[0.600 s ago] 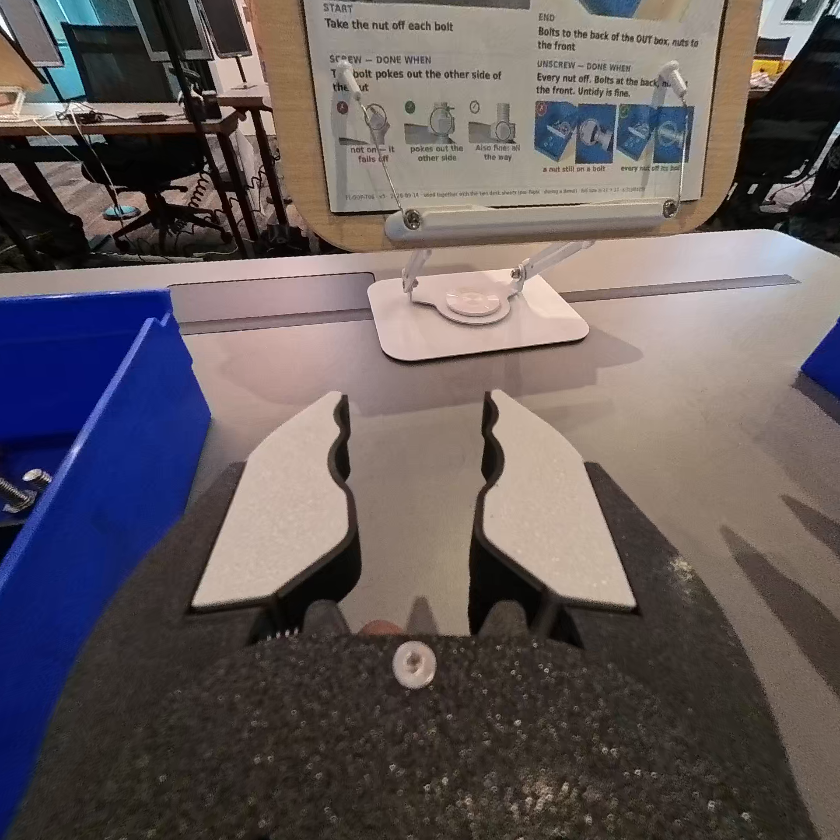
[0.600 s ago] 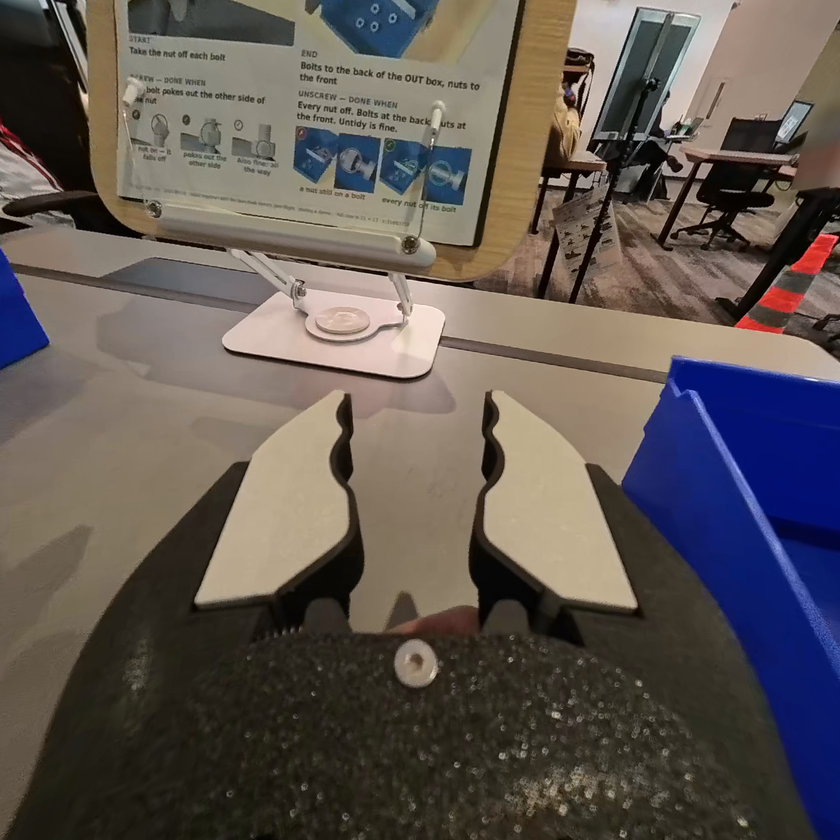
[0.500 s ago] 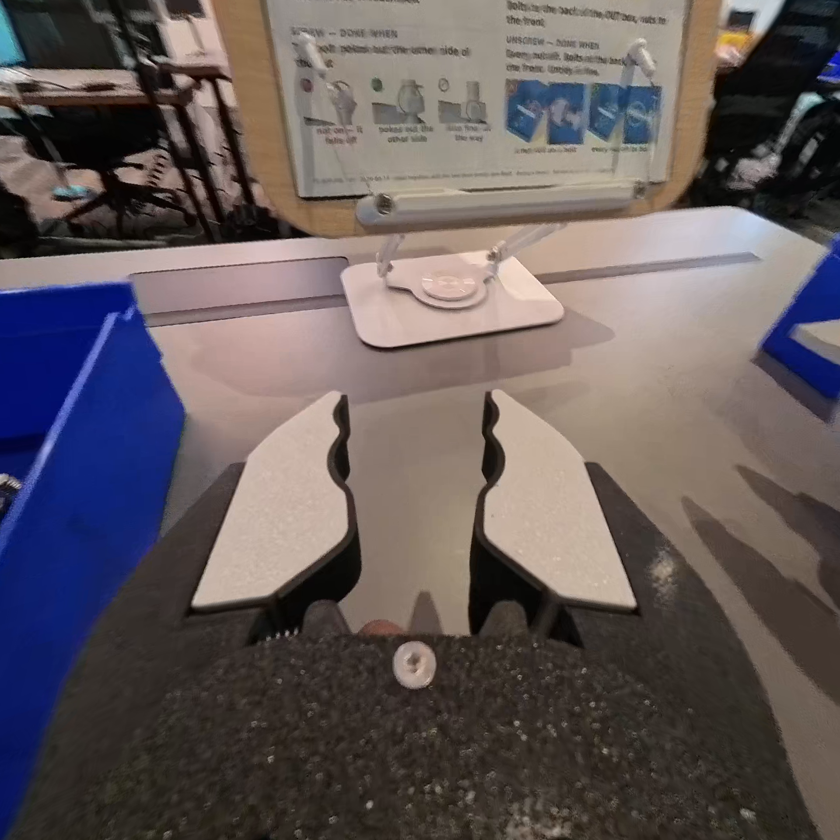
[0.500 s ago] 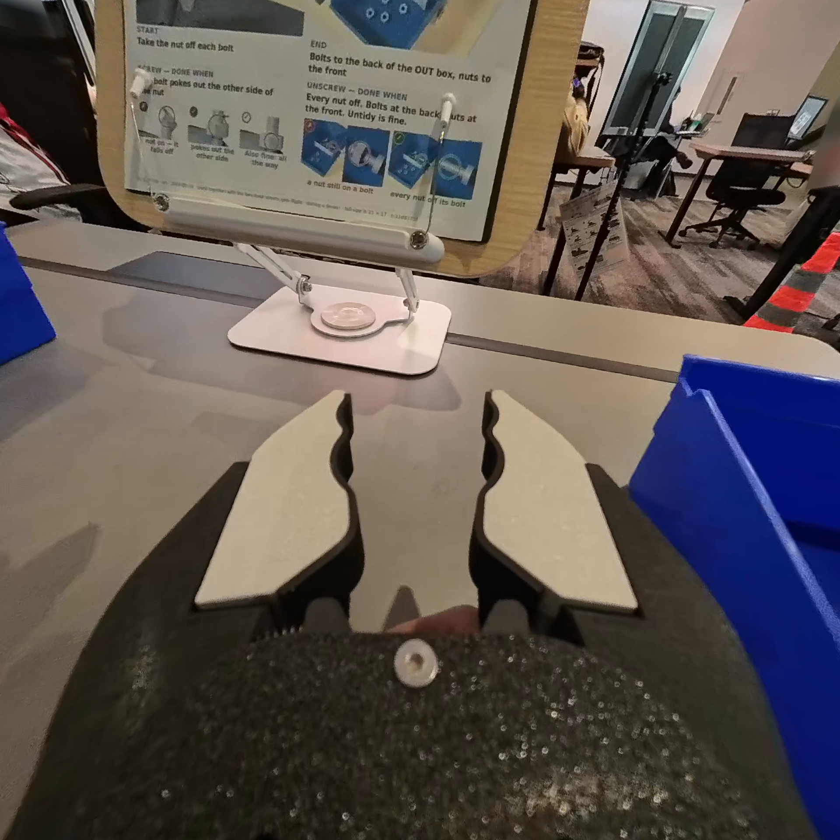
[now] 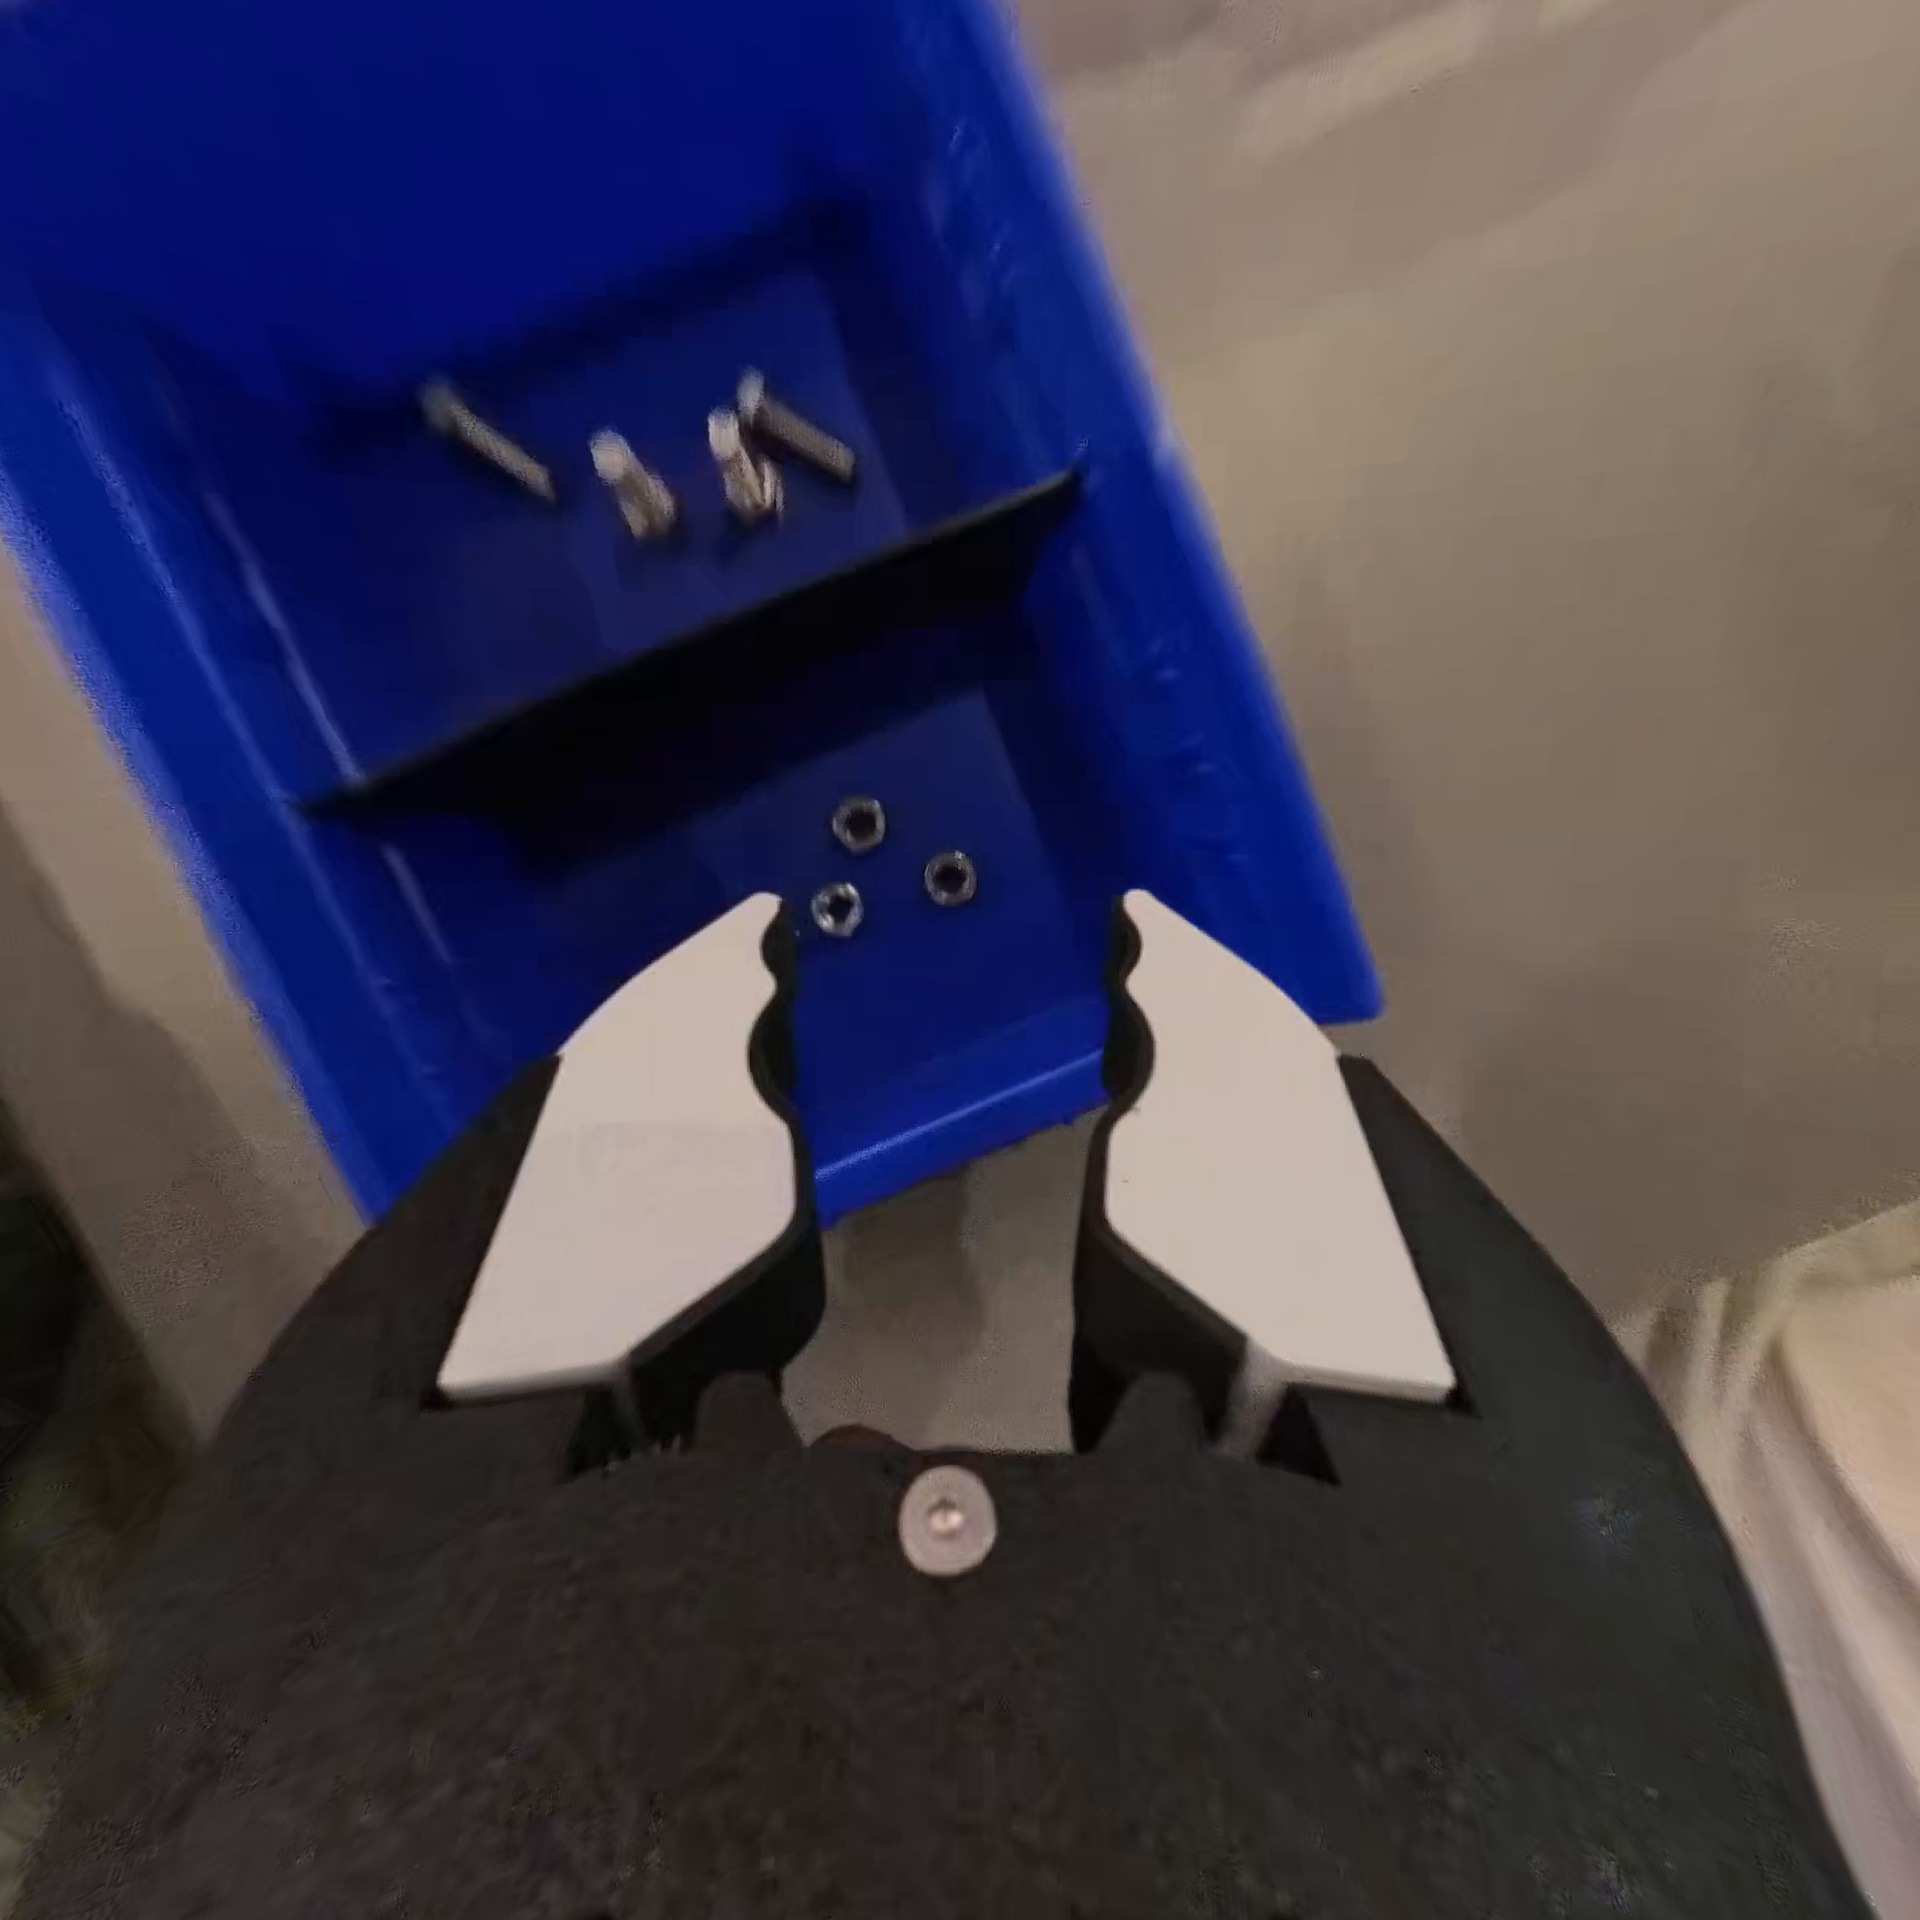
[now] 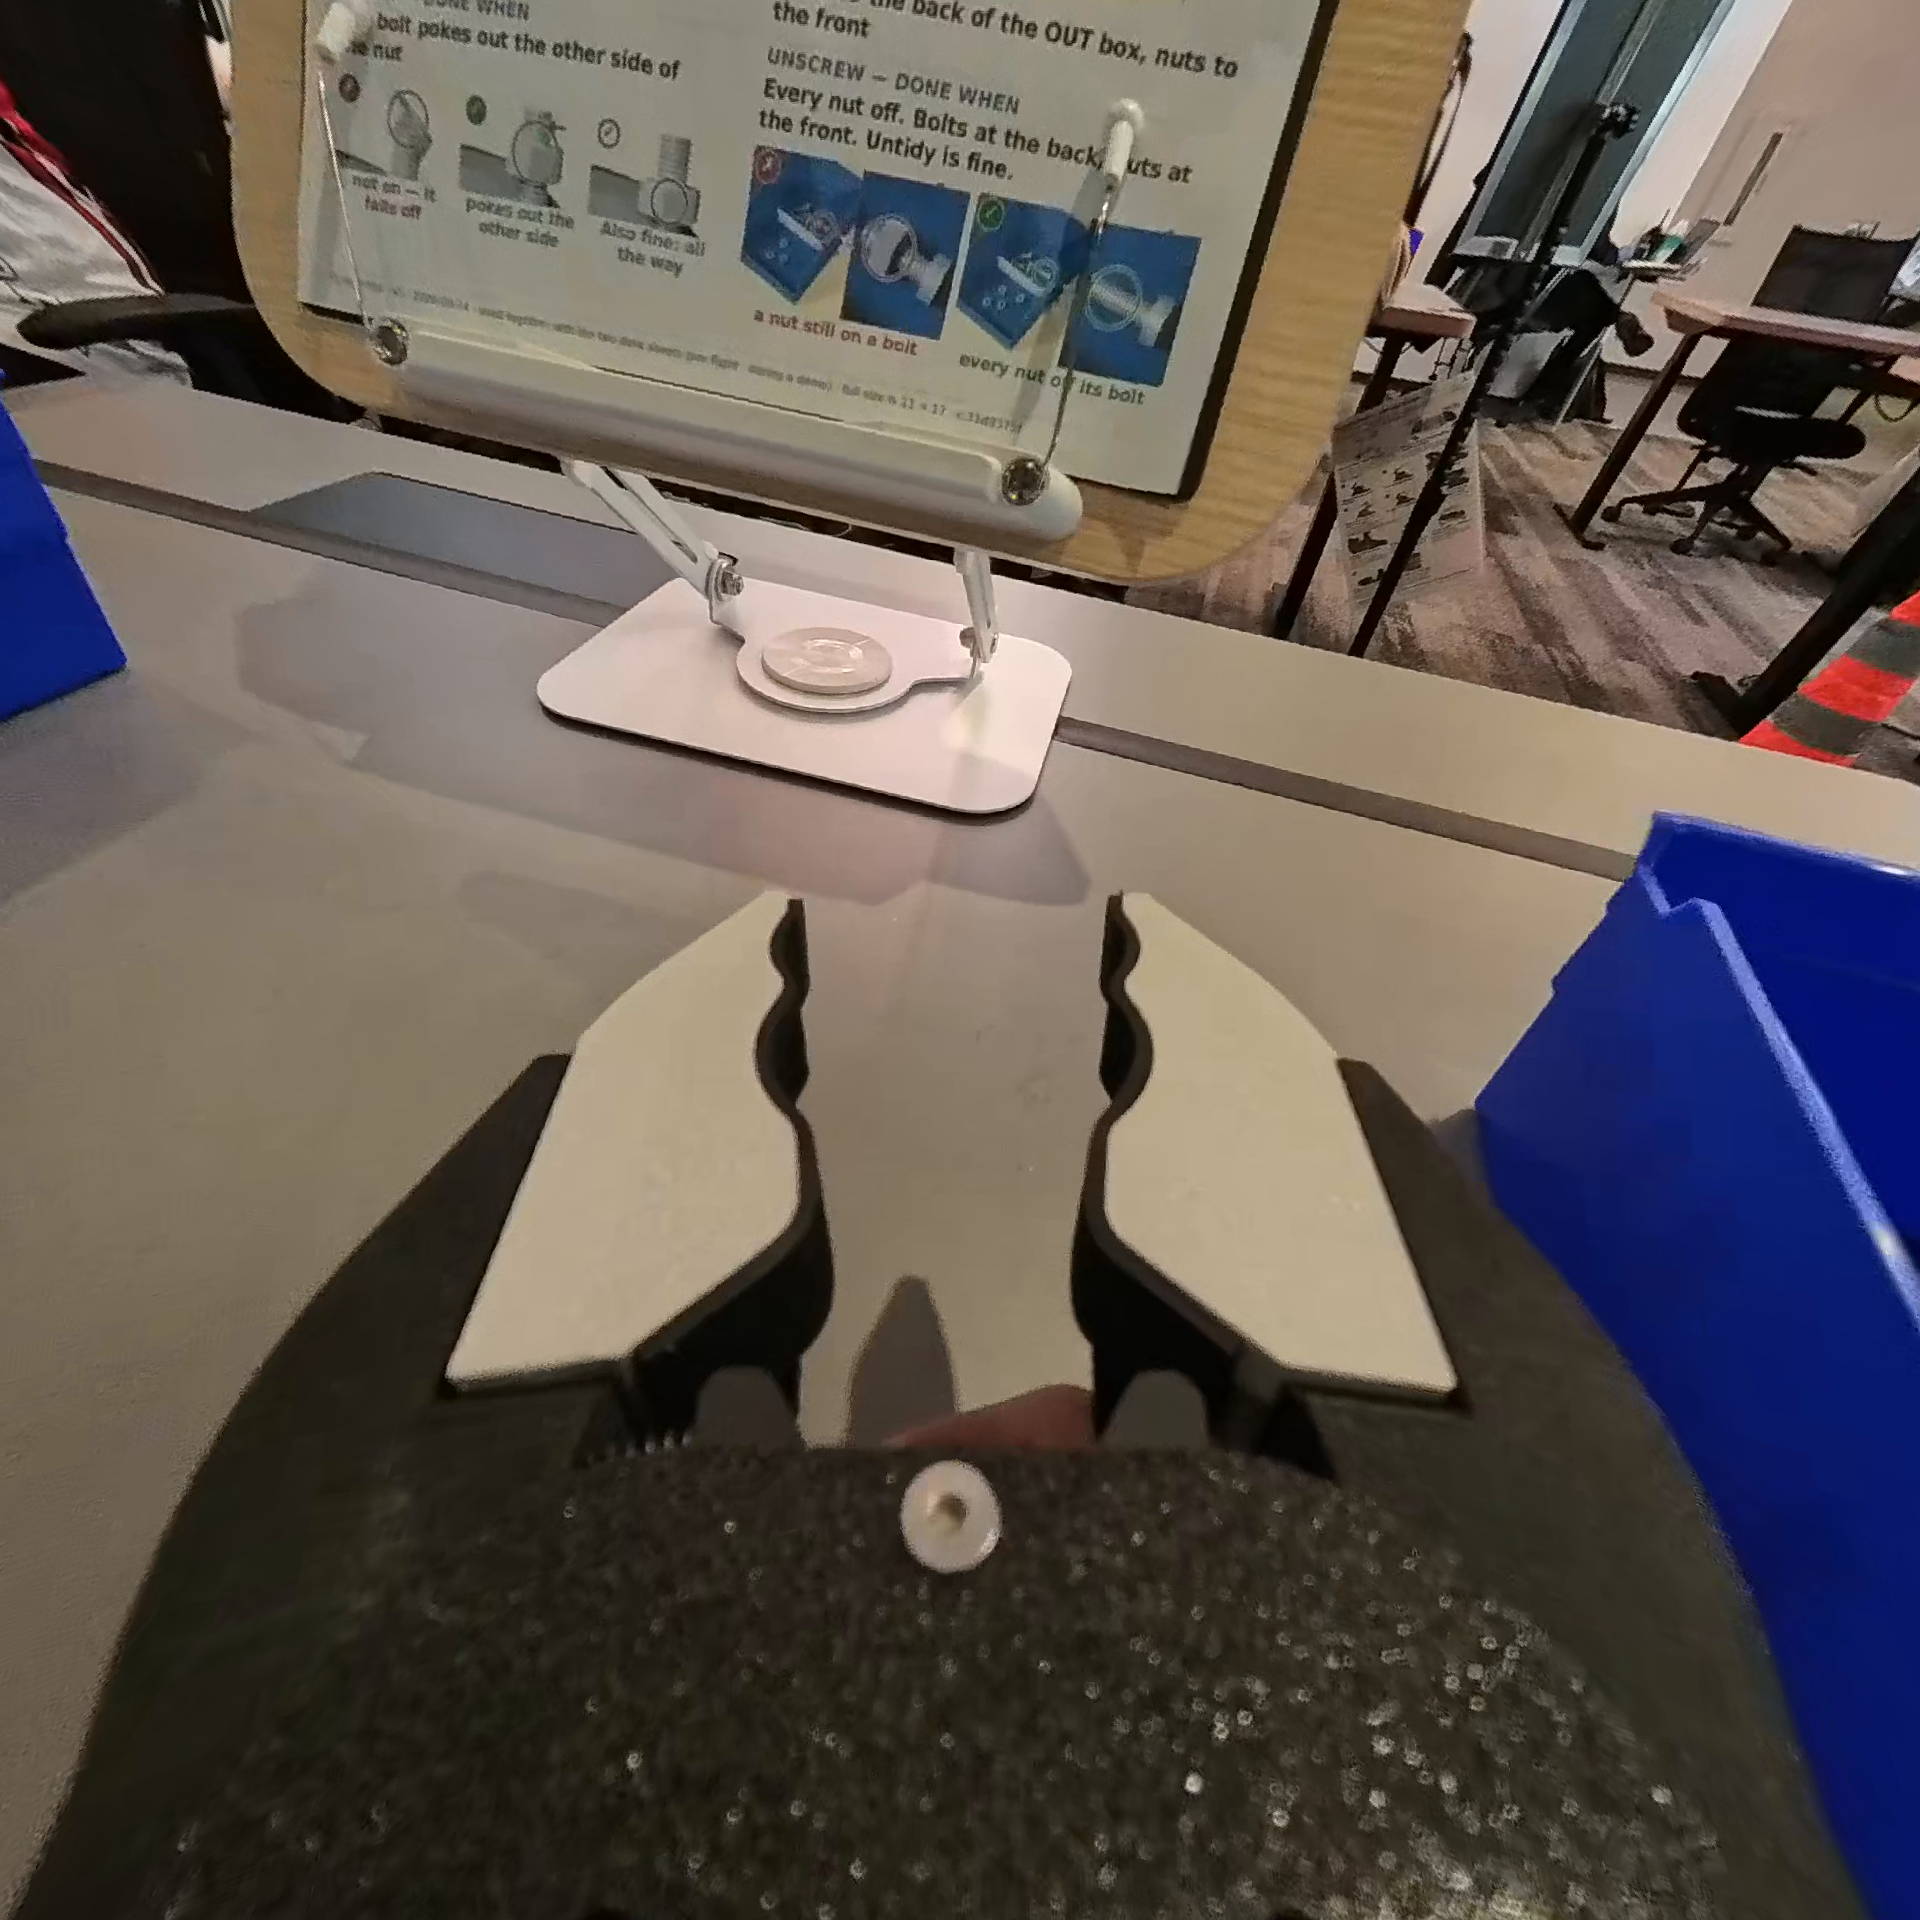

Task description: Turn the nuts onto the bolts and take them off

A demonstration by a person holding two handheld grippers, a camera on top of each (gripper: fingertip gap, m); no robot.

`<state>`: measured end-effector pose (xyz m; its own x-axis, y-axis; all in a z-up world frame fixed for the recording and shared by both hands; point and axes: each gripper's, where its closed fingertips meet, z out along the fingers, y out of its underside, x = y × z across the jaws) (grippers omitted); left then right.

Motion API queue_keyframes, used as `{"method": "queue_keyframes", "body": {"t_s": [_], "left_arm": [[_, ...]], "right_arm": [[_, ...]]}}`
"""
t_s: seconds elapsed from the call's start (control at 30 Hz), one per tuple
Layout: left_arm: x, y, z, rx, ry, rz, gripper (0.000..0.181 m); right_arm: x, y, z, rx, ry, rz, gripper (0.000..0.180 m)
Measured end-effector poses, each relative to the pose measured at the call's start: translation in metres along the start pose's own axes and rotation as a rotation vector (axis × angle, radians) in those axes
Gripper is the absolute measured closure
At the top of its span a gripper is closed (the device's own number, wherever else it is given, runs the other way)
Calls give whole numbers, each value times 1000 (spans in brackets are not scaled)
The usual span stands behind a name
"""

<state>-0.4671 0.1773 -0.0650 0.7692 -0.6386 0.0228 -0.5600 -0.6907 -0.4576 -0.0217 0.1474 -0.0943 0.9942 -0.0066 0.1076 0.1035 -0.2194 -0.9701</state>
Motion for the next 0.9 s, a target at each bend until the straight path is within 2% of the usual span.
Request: {"method": "queue_keyframes", "body": {"t_s": [0.07,0.17,0.33,0.53,0.57,0.6,0.63,0.8,0.9], "left_arm": [[-8,16,34,-99,70,-73,125],[-22,26,74,-145,55,-90,125],[-23,28,107,-173,51,-84,130],[-31,38,117,-225,-21,-19,135],[-32,39,119,-226,-26,-15,140],[-33,38,119,-214,-31,-4,157],[-33,38,119,-211,-29,10,163],[-32,43,111,-246,-35,88,163],[-25,21,82,-184,-17,127,163]], "right_arm": [[0,0,0,0,5,-12,126],[1,0,0,-2,0,-9,127],[-2,4,2,-16,-10,-11,127],[-3,3,1,-11,-2,-37,129],[-3,2,1,-10,-3,-36,129],[-3,3,1,-11,-3,-35,129],[-3,3,1,-11,-4,-34,130],[-2,3,1,-13,-7,-27,131],[-3,3,1,-11,-8,-29,131]]}}
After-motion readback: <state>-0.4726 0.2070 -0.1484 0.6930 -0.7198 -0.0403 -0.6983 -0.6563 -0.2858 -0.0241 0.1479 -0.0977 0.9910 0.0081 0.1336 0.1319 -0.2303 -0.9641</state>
